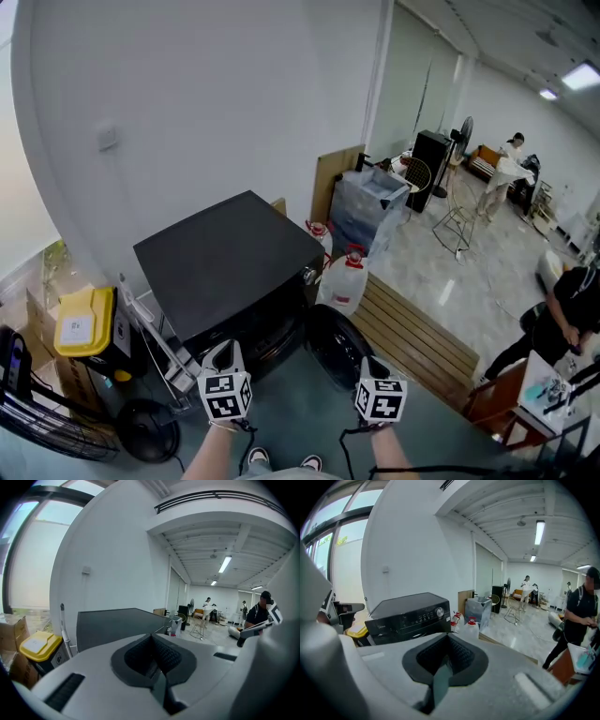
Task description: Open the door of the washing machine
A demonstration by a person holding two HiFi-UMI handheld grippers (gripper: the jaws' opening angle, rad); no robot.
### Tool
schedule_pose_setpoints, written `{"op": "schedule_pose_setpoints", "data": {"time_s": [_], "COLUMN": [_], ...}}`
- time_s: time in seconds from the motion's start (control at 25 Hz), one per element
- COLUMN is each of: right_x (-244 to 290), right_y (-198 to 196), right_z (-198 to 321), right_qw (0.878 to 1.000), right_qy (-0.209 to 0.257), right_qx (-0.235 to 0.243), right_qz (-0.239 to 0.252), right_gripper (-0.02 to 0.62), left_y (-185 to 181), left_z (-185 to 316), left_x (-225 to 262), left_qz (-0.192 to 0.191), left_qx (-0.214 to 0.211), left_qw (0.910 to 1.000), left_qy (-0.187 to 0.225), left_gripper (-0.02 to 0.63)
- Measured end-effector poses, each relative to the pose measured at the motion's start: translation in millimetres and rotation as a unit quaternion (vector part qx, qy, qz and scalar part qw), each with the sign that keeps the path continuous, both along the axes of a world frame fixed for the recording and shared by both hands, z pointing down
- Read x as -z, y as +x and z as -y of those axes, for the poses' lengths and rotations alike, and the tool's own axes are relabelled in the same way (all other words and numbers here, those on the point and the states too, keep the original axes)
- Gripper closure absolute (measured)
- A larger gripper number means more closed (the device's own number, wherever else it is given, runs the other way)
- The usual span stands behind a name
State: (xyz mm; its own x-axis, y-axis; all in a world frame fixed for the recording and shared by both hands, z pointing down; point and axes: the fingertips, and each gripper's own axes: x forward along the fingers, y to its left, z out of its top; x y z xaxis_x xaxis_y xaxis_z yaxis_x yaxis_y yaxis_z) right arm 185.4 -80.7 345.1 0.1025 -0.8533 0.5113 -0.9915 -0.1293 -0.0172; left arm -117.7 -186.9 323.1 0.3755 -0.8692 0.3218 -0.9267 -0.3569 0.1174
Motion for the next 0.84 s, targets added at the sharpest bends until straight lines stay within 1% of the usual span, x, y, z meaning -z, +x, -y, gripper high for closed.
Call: {"op": "schedule_pose_setpoints", "data": {"time_s": [0.2, 0.84], "right_x": [-2, -8], "right_y": [3, 1], "right_z": [-3, -16], "right_qw": [1.000, 1.000], "right_qy": [-0.003, -0.007], "right_qx": [-0.006, -0.023], "right_qz": [0.006, 0.014], "right_gripper": [0.591, 0.591], "left_y": [-1, 5], "left_z": [2, -1], "left_x": [-6, -17], "left_qz": [-0.003, -0.009], "left_qx": [0.003, -0.010], "left_qw": [1.0000, 0.9996], "left_qy": [-0.008, -0.025], "left_gripper": [0.603, 0.603]}}
